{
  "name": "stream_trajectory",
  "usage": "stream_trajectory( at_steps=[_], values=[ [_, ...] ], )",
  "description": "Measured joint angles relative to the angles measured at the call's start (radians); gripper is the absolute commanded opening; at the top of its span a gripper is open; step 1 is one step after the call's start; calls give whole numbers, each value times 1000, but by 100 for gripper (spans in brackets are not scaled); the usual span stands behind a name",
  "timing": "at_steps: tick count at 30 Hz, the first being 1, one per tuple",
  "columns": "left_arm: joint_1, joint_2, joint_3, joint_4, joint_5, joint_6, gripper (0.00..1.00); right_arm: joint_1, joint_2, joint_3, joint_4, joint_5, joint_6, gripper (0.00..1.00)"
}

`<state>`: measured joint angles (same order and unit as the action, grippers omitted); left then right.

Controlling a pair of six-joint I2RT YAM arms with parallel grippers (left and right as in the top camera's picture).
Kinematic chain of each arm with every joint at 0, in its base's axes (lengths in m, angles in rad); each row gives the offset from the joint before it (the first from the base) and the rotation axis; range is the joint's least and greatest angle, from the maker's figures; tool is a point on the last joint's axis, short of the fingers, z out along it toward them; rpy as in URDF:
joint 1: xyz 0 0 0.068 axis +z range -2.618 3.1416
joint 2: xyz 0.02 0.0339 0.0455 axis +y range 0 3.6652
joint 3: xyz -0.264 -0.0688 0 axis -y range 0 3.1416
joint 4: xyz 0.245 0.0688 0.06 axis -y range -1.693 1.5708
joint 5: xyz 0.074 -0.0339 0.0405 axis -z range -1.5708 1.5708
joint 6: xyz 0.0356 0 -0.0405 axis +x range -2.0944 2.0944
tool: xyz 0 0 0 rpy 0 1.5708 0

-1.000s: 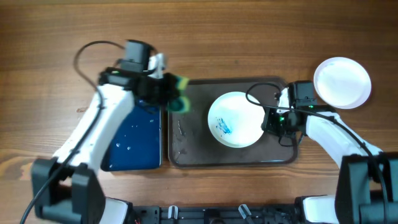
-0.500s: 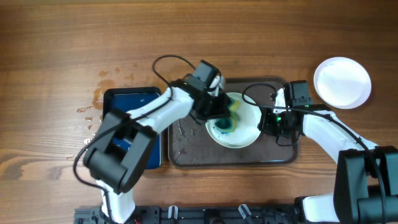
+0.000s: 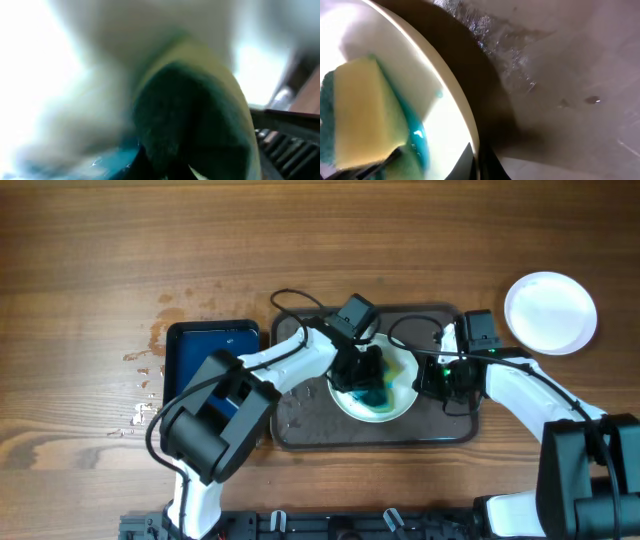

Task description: Clean dirty plates on tray and stack at the side

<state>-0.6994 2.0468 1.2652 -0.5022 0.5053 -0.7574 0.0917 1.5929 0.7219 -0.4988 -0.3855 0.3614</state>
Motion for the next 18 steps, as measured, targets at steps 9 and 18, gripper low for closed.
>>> stream_trajectory(
  at_steps=[9, 18],
  values=[
    [194, -17, 12, -212, -14, -4, 4, 5, 2, 0, 0, -18, 4, 4],
    [195, -17, 8, -195, -5, 26, 4, 11, 7, 0, -1, -33, 11, 4]
  ],
)
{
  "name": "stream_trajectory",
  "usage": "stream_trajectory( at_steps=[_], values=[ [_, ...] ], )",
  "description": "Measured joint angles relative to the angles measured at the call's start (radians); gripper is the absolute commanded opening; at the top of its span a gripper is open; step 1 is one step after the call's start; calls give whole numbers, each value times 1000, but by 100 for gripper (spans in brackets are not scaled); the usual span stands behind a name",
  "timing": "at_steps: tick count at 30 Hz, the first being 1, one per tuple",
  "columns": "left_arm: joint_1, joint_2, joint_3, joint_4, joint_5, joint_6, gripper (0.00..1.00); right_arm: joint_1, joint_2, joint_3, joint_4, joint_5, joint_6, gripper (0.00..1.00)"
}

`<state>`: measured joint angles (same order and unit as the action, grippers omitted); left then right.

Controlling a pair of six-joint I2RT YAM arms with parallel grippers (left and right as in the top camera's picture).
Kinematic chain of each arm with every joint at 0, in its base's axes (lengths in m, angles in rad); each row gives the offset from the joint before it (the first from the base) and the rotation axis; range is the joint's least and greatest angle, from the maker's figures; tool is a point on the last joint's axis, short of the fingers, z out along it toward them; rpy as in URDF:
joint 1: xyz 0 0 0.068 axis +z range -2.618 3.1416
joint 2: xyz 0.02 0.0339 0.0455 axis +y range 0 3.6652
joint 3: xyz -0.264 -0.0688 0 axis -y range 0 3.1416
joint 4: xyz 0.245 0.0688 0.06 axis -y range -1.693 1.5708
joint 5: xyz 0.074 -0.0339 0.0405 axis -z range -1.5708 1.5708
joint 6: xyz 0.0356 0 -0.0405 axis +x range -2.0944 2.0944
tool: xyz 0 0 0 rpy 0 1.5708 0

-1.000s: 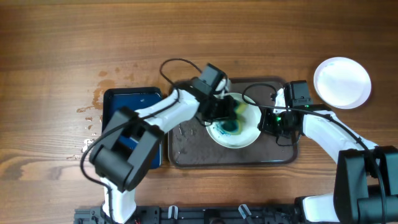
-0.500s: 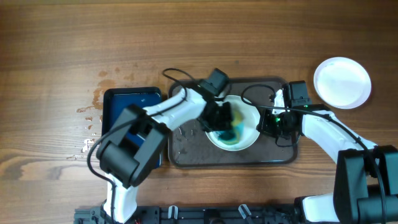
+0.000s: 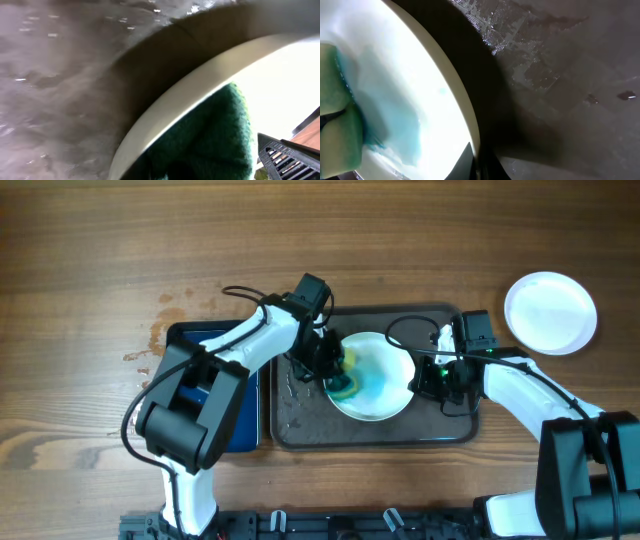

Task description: Clean dirty plates on tray and stack at the side

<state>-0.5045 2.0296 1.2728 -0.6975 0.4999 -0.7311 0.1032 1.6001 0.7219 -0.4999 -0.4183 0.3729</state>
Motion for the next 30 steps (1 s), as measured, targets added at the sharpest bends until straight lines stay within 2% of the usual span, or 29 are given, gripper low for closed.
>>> stream_trajectory(
  at_steps=[6, 12, 17, 24, 30],
  values=[
    [-102, 3, -14, 180, 3, 31, 4, -9, 0, 0, -11, 8, 3, 4],
    [-187, 13, -18, 276, -10, 49, 4, -14, 0, 0, -23, 19, 3, 4],
    [-233, 37, -18, 343, 45, 64, 4, -14, 0, 0, -24, 19, 3, 4],
    [-229, 47, -8, 315, 60, 37, 4, -14, 0, 0, -28, 20, 3, 4],
    [-132, 48, 2, 171, 111, 14, 4, -14, 0, 0, -31, 18, 3, 4]
  ],
)
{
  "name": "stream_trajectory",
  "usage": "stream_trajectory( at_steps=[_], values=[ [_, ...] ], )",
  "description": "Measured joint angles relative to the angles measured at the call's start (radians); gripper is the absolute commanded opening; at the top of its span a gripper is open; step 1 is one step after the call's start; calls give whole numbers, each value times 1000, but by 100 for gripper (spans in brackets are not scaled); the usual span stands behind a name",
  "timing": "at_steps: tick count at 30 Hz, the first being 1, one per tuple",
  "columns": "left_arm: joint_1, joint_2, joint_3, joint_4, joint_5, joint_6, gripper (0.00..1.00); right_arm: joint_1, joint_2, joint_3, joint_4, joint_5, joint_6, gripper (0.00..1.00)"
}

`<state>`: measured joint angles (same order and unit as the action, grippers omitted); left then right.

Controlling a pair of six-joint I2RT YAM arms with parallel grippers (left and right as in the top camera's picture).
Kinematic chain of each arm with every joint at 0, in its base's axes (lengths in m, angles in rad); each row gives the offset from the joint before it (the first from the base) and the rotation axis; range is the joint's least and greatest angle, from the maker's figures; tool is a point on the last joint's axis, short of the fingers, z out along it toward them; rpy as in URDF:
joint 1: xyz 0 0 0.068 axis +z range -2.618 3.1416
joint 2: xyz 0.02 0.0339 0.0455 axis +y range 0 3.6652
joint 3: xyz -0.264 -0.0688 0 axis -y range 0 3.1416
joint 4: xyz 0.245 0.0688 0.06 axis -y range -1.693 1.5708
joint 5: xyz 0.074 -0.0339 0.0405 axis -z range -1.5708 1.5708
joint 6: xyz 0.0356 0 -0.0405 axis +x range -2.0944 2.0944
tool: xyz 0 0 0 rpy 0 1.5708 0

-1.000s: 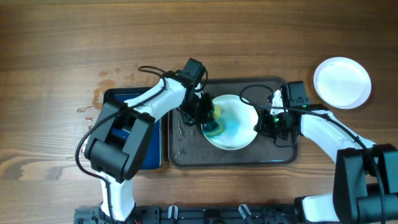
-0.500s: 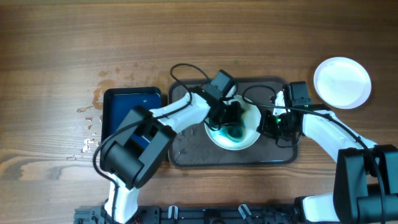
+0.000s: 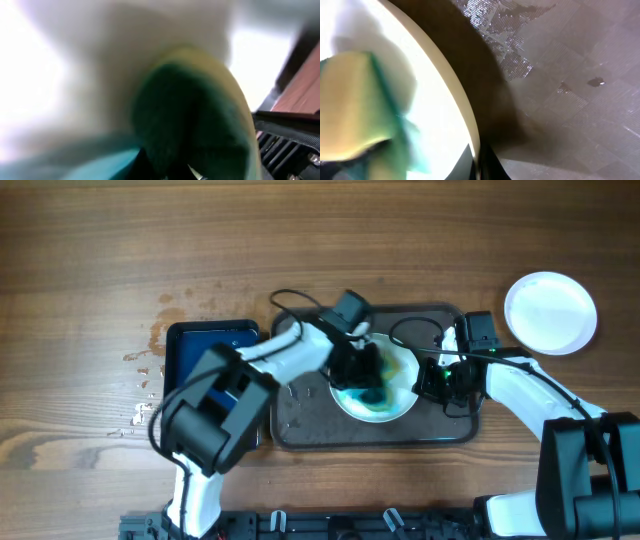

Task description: Clean dirty plates on tray and stack at the side

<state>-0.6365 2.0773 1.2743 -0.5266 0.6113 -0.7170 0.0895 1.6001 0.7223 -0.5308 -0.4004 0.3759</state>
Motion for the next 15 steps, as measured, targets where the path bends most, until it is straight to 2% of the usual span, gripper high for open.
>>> stream_trajectory(
  at_steps=[6, 12, 15],
  values=[
    [135, -8, 3, -114, 1, 29, 4, 0, 0, 0, 0, 0, 0, 4],
    [117, -15, 5, -102, -28, 77, 4, 0, 0, 0, 0, 0, 0, 4],
    [97, -13, -5, -37, -2, 102, 4, 0, 0, 0, 0, 0, 0, 4]
  ],
)
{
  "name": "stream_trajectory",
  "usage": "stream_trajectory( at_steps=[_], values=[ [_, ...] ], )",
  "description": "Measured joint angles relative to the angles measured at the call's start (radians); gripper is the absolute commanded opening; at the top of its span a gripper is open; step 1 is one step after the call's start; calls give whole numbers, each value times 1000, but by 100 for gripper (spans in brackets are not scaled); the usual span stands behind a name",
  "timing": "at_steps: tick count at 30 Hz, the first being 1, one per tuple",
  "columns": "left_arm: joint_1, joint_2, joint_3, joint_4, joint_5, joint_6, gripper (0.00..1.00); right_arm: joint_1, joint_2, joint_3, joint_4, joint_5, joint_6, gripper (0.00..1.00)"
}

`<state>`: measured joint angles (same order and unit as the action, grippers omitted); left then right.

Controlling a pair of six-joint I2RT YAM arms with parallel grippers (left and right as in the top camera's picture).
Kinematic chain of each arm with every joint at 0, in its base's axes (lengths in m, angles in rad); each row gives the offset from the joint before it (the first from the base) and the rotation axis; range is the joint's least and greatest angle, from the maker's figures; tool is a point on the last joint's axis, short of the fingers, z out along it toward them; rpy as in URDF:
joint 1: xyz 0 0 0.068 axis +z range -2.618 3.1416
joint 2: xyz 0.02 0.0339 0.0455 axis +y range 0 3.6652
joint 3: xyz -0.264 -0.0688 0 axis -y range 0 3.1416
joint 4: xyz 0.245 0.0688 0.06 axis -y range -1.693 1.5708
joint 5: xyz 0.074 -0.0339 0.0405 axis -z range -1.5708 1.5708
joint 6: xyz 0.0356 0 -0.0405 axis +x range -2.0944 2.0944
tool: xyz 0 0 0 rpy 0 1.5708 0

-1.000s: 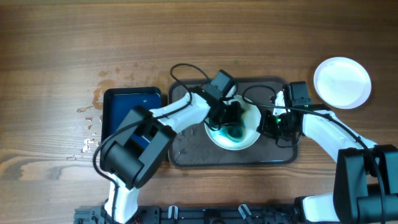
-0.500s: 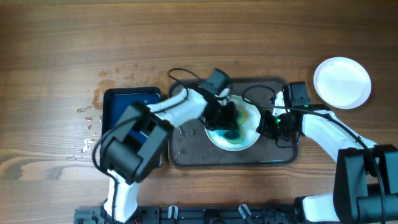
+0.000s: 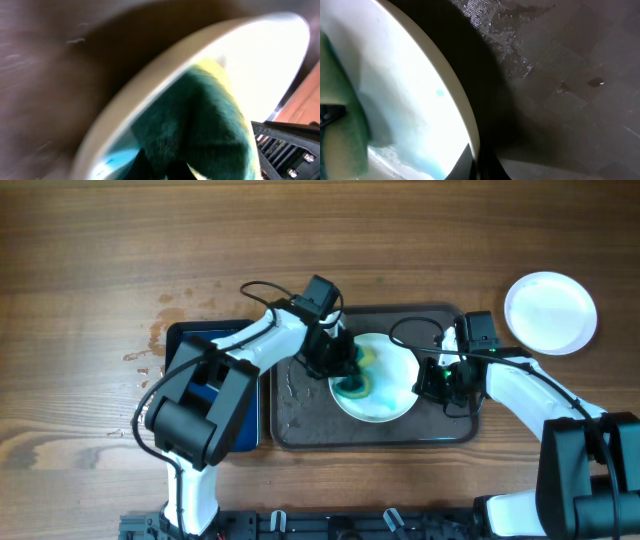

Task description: Clean dirty plates on tray and stack at the side

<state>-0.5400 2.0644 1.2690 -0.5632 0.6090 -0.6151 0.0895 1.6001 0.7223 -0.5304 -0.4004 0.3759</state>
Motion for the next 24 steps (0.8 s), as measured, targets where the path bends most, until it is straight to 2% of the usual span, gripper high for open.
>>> stream_trajectory(
  at_steps=[5, 15, 20, 24],
  values=[
    [-62, 20, -9, 135, 47, 4, 4, -1, 0, 0, -8, 0, 0, 4],
    [-203, 33, -10, 234, 47, -47, 4, -1, 0, 0, -9, 1, 0, 4],
    [-216, 34, -11, 236, 43, -61, 4, -1, 0, 0, -12, 1, 0, 4],
    [-177, 31, 1, 135, 40, -63, 4, -1, 0, 1, -14, 1, 0, 5]
  ],
)
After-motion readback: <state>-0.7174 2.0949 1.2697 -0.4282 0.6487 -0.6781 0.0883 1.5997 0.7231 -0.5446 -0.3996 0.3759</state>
